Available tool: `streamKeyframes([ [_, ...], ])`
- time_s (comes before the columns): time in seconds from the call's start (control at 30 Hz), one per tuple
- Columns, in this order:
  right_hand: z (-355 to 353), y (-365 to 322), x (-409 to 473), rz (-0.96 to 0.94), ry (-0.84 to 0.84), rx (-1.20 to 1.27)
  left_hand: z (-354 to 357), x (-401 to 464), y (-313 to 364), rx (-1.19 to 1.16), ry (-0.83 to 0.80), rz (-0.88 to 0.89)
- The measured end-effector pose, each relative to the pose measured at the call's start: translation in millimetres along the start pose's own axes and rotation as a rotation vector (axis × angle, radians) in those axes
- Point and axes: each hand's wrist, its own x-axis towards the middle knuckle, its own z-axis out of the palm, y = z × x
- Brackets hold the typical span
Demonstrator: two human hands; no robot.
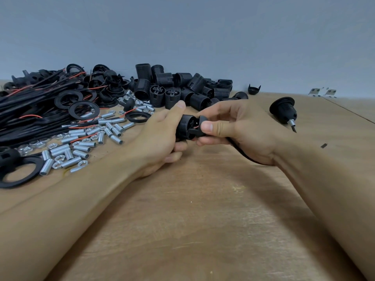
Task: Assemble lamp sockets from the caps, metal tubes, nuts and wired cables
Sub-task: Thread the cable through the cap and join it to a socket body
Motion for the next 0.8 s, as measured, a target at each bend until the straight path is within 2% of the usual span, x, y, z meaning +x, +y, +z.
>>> streamKeyframes([
  [0.2, 3.2, 2.4, 1.6, -0.006, -0.002, -0.05, 2.1, 1.6, 2.6, 0.025, 0.071, -0.083],
  [0.47, 0.5, 1.2, 1.9, 0.002, -0.038, -0.106, 8.5, 1.8, 2.1, 0.148, 0.169, -0.086],
  [0.7, 1.2, 3.3, 1.3, -0.029, -0.006, -0.206, 9.5, 0.6, 2.8, 0.195, 0.211, -0.114],
  [0.8, 2.7, 1.1, 2.0, -0.021, -0.02, -0.166, 9.2, 0.2, 4.2, 0.177, 0.211, -0.146],
])
